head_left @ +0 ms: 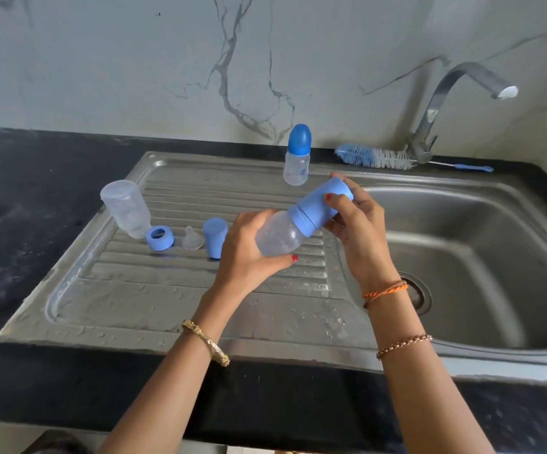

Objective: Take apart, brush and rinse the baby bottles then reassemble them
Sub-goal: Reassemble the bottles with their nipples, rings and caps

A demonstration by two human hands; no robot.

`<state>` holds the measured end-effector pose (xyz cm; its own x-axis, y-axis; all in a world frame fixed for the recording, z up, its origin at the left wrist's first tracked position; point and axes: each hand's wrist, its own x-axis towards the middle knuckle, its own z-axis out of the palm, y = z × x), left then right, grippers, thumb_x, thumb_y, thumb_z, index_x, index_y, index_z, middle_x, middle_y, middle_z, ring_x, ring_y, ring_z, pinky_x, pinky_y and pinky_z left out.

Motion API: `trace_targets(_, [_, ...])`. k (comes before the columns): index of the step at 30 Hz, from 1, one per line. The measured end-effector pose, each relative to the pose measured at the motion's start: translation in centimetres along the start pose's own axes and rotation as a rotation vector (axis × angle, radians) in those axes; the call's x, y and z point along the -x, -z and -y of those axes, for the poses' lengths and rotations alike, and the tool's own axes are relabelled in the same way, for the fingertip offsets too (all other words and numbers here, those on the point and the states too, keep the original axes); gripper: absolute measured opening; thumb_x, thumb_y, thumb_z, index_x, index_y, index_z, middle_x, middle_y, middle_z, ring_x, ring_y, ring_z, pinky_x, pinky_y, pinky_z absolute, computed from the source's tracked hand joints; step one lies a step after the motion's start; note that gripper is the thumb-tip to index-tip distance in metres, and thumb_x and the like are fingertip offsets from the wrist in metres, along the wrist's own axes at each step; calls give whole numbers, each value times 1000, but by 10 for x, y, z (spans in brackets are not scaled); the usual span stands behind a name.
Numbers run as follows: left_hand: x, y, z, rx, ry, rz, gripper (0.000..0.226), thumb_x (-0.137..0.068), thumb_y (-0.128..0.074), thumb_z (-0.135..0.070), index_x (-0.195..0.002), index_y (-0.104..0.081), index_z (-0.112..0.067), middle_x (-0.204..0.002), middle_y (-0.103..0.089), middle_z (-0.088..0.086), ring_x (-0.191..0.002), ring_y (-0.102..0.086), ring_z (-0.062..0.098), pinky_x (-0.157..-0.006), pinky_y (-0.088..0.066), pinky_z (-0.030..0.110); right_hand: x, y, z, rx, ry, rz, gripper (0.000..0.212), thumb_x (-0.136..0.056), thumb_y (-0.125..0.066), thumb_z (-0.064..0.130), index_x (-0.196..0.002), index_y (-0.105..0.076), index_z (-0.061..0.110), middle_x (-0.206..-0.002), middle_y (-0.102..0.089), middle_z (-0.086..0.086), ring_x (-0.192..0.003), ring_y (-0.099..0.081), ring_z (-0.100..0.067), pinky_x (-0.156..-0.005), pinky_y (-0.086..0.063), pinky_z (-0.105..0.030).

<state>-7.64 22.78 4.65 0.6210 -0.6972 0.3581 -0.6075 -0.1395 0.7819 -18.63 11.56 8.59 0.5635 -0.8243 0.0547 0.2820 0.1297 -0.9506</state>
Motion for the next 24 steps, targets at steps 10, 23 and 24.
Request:
trace_targets(10, [-1,-8,-12,92,-46,-103,59,-46,-76,-31,-100,-64,-11,-86,-65,6,-79,-58,29,-70,-49,45,-1,-3,1,-37,84,-1,39,-70,-59,15,-108,-61,22,-88,-59,1,-78,-60,-11,-70,-53,-26])
trace_targets(23, [-13,-15,-11,-8,-211,-272,52,-48,-76,-18,-97,-66,-5,-87,-66,2,-75,-59,24,-68,-49,42,-1,-10,1,-43,156,-77,43,-79,-70,5,-120,-56,9,-85,-63,-3,-78,-62,-12,-74,-55,-31])
trace_targets(24, [-15,-17,-11,-32,-232,-300,51,-49,-76,-18,-97,-67,-4,-88,-66,3,-75,-59,24,-67,-49,43,-1,-13,2,-33,163,-106,47,-74,-73,12,-118,-57,10,-86,-64,-6,-79,-62,-15,-76,-55,-35])
